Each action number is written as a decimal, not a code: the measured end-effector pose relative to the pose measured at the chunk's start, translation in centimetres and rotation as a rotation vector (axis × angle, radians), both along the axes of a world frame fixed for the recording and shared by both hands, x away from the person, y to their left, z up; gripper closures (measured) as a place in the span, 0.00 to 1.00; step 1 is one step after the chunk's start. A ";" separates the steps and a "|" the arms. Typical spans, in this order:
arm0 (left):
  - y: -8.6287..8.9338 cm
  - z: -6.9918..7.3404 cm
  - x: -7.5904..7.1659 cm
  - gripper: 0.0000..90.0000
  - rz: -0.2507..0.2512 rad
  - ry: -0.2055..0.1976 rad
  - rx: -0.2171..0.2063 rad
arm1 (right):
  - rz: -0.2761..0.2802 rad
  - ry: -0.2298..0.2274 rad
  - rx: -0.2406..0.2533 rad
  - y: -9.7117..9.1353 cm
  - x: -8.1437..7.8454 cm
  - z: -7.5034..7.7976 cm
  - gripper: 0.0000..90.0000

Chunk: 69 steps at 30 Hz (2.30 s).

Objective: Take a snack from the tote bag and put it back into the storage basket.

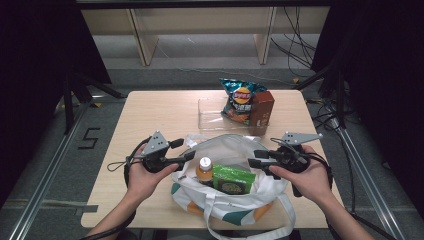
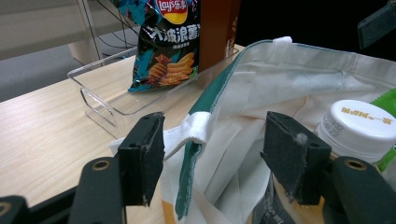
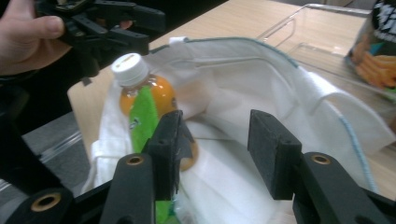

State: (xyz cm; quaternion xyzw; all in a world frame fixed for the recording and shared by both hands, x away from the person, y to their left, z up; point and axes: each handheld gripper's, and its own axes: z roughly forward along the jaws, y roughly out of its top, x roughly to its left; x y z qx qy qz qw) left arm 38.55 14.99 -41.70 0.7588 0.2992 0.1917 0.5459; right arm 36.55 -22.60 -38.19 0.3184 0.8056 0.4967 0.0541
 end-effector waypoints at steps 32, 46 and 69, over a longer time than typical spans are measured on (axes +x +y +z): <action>-0.3 -0.1 0.0 0.42 -0.009 0.002 0.003 | 0.182 0.089 -0.122 2.3 -0.9 -2.7 0.55; -0.3 0.0 0.0 0.42 -0.010 0.002 0.002 | 0.168 0.046 -0.208 2.6 -0.9 -3.2 0.76; 0.0 0.0 0.1 0.42 -0.004 -0.001 -0.005 | 0.180 -0.022 -0.244 2.4 -1.1 -2.9 0.86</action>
